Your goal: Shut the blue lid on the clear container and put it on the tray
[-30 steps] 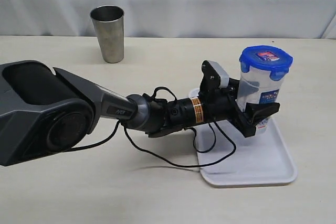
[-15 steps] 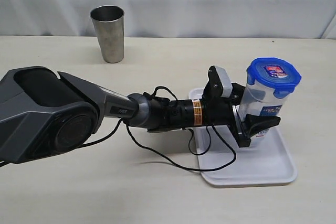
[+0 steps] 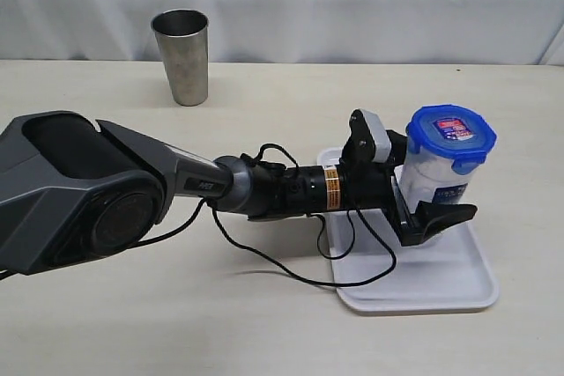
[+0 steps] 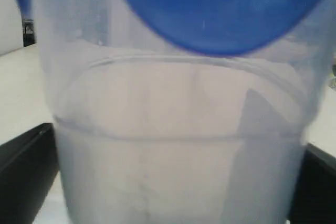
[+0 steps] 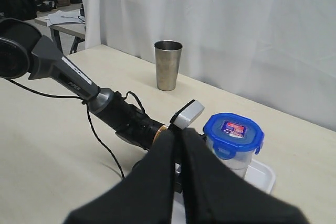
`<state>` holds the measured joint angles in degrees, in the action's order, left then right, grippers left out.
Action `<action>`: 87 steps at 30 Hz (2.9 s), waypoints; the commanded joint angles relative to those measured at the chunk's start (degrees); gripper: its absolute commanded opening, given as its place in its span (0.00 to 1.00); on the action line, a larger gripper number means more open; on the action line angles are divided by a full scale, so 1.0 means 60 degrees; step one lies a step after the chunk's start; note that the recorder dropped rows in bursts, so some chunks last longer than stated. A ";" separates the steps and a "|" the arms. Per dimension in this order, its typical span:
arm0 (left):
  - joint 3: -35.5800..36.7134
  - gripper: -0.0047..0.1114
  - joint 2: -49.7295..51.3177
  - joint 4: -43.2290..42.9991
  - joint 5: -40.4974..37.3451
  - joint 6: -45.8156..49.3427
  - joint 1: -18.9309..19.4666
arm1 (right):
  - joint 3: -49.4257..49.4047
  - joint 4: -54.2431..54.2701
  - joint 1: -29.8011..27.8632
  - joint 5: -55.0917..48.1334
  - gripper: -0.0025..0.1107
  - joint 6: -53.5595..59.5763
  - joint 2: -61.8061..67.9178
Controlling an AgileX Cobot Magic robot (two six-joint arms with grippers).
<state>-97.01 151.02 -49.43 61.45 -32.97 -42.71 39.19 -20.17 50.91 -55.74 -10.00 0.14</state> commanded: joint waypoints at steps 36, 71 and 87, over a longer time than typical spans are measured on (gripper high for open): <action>-0.0076 0.89 -0.0198 -0.2419 0.0085 -0.0375 0.0583 | -0.0055 -0.0003 -0.0027 -0.0048 0.06 -0.0010 -0.0023; -0.0058 0.89 -0.2787 -0.8419 0.1419 -0.7202 0.3626 | -0.0055 -0.0003 -0.0027 -0.0048 0.06 -0.0027 -0.0023; 0.4146 0.89 -0.7715 -0.8419 -0.0720 -0.7502 0.4932 | -0.0055 0.0842 -0.0027 -0.0031 0.06 -0.0027 -0.0023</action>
<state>-77.03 110.25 -100.16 59.37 -79.18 -14.73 39.19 -16.10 50.91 -55.97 -10.00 0.14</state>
